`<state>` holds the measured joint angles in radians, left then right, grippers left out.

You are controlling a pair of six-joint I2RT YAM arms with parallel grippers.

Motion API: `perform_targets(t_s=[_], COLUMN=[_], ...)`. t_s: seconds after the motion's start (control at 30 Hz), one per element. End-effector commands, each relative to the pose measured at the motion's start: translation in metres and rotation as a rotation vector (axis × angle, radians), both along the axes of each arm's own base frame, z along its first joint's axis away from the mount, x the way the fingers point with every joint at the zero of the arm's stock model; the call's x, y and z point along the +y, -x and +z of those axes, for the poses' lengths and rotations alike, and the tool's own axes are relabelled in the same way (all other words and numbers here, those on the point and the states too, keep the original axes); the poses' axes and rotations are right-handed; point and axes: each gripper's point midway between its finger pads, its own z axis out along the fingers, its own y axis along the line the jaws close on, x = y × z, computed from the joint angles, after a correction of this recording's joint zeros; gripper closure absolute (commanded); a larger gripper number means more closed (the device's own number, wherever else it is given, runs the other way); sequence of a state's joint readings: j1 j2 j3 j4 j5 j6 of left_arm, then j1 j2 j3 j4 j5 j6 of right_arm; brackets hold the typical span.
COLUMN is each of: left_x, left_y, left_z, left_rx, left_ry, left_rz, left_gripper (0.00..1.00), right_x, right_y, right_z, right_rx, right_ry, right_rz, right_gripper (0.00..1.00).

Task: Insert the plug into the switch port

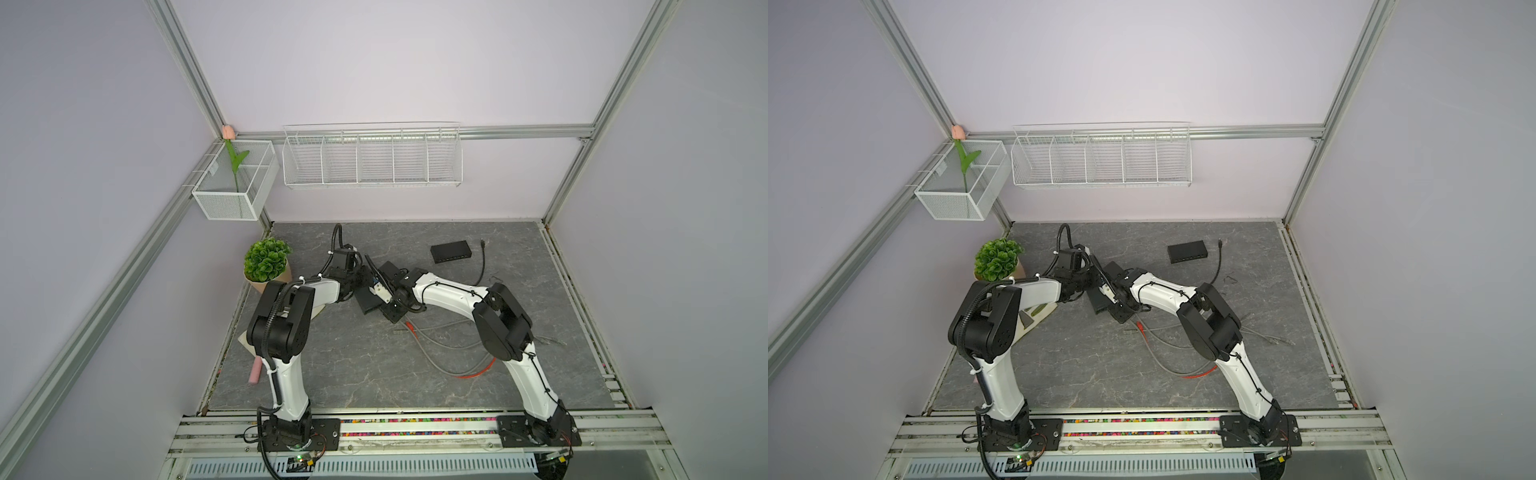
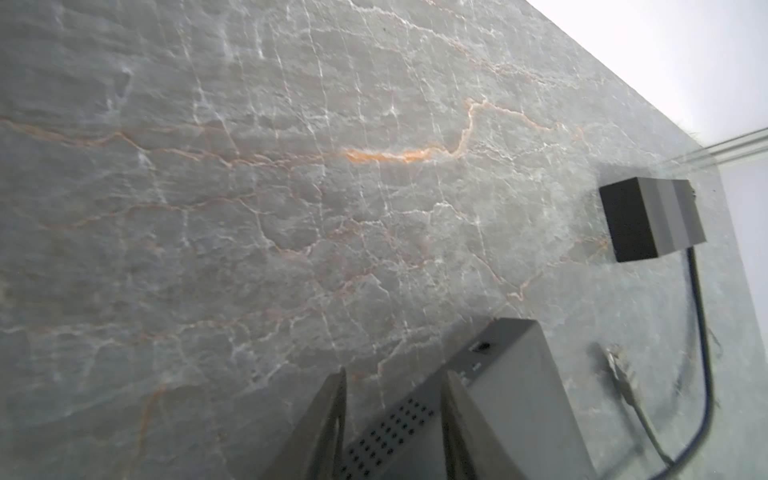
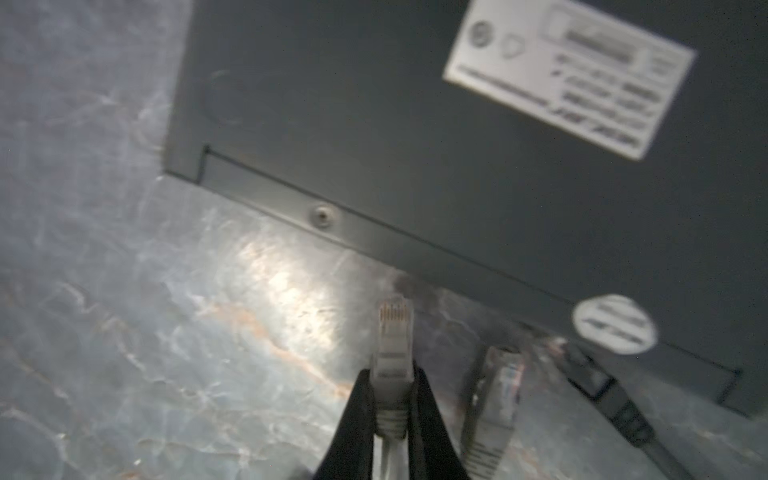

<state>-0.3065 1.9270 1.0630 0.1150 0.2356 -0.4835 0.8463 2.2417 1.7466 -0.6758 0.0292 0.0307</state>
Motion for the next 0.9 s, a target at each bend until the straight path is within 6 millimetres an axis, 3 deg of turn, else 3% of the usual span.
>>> perform_targets(t_s=[0.0, 0.2, 0.5, 0.87], left_x=[-0.002, -0.008, -0.002, -0.012], left_y=[0.006, 0.001, -0.012, -0.010], left_z=[0.009, 0.002, -0.001, -0.012], left_rx=[0.031, 0.076, 0.134, 0.167], left_ry=[0.015, 0.016, 0.014, 0.059], left_rz=[-0.052, -0.145, -0.234, -0.284], left_gripper=[0.61, 0.65, 0.66, 0.66], right_x=[-0.005, 0.004, 0.015, 0.011], right_y=[-0.015, -0.021, -0.008, -0.002], right_z=[0.021, 0.022, 0.020, 0.008], right_rx=[-0.066, -0.056, -0.014, 0.037], right_ry=[-0.026, -0.045, -0.072, -0.029], right_rz=[-0.049, -0.033, -0.014, -0.017], right_gripper=[0.93, 0.92, 0.93, 0.93])
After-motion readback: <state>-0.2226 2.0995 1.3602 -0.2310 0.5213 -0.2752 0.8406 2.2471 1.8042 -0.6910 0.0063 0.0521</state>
